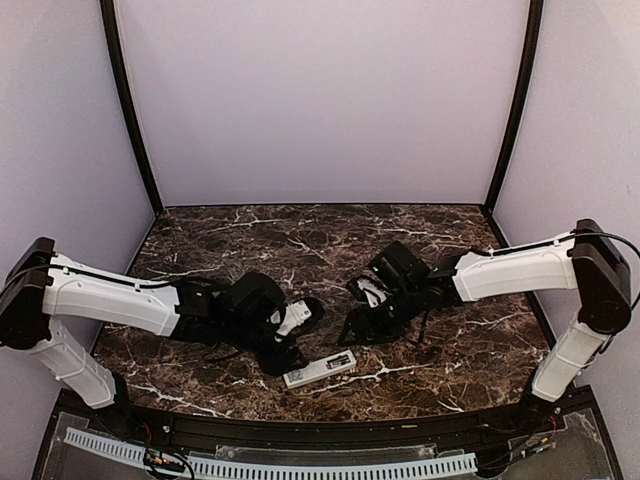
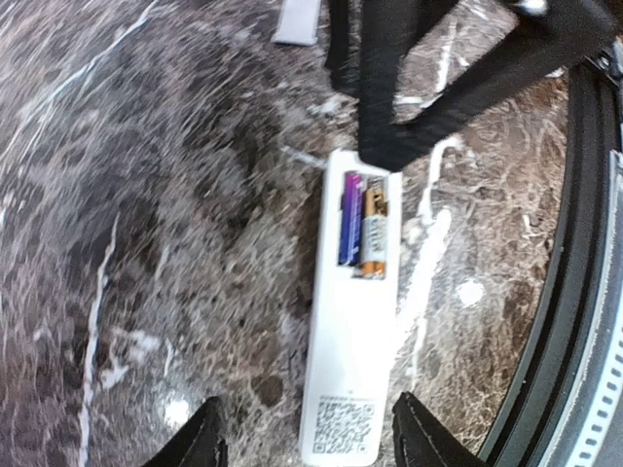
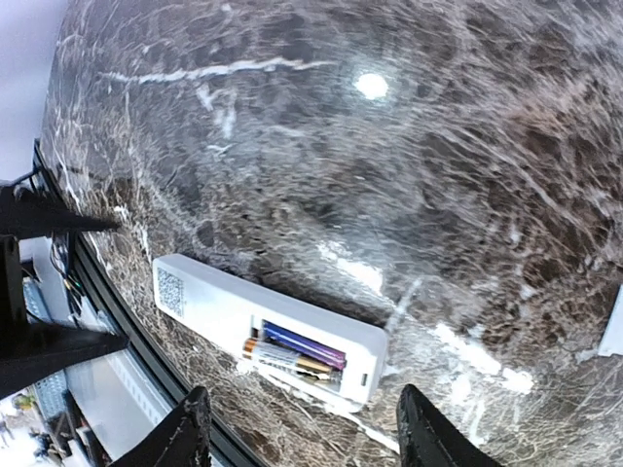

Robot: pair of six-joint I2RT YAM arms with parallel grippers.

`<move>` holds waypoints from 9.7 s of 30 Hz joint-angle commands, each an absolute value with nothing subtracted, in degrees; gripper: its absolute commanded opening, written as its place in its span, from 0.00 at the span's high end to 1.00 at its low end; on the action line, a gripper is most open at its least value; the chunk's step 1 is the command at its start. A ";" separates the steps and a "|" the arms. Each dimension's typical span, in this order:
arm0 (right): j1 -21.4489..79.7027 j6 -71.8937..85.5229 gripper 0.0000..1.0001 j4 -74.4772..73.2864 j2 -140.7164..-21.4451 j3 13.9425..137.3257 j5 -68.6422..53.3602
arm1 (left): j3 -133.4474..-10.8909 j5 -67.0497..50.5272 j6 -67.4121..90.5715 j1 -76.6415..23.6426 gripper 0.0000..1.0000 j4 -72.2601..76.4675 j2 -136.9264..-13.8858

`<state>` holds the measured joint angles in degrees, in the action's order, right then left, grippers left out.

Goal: Load the batteries into the remote control
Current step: Place the battery in the battery compartment, then load the battery into the battery compartment, then press the battery in the battery compartment.

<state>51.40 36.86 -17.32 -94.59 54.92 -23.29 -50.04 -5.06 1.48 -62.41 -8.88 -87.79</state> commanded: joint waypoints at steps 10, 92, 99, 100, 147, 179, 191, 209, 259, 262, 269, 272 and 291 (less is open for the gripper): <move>59.36 35.21 0.01 -31.02 -99.90 66.22 -7.64 | -34.85 9.53 23.27 -62.45 0.44 -9.10 -74.81; 61.56 32.14 0.26 -34.28 -106.44 67.42 -6.78 | -32.13 6.93 17.54 -62.90 0.46 -2.79 -77.40; 61.53 29.76 0.14 -31.24 -104.33 67.90 -9.11 | -30.77 7.11 16.04 -64.37 0.45 -0.35 -73.92; 61.56 29.46 0.13 -31.13 -103.72 67.91 -8.91 | -30.59 7.51 15.44 -65.05 0.45 -0.26 -73.57; 64.35 41.76 0.86 -19.24 -97.32 61.14 -10.41 | -28.89 5.83 0.74 -70.58 0.63 16.07 -88.13; 69.39 38.23 0.84 -29.70 -104.06 69.10 4.27 | -30.32 6.15 1.82 -70.60 0.75 14.04 -89.03; 69.47 36.01 0.84 -30.67 -106.66 71.99 4.91 | -30.32 6.24 2.09 -70.58 0.76 14.06 -89.13; 70.49 35.90 0.93 -32.86 -108.68 71.98 6.00 | -30.42 6.33 2.28 -70.58 0.76 13.97 -89.31; 64.68 36.64 1.00 -23.11 -99.67 61.87 -3.39 | -31.82 6.15 1.85 -70.58 0.77 12.06 -90.08; 64.64 36.70 1.00 -22.29 -101.42 61.67 -4.44 | -31.82 6.15 1.85 -70.58 0.77 12.04 -90.07; 64.37 37.76 1.00 -22.62 -104.79 59.17 -3.42 | -31.95 6.24 2.02 -70.58 0.77 11.87 -90.04; 64.27 38.13 1.00 -23.54 -104.53 58.25 -2.80 | -31.99 6.24 1.88 -70.58 0.77 11.87 -90.12; 62.70 35.57 1.00 -28.95 -99.61 64.75 -0.77 | -32.34 6.15 1.76 -70.58 0.77 11.46 -90.37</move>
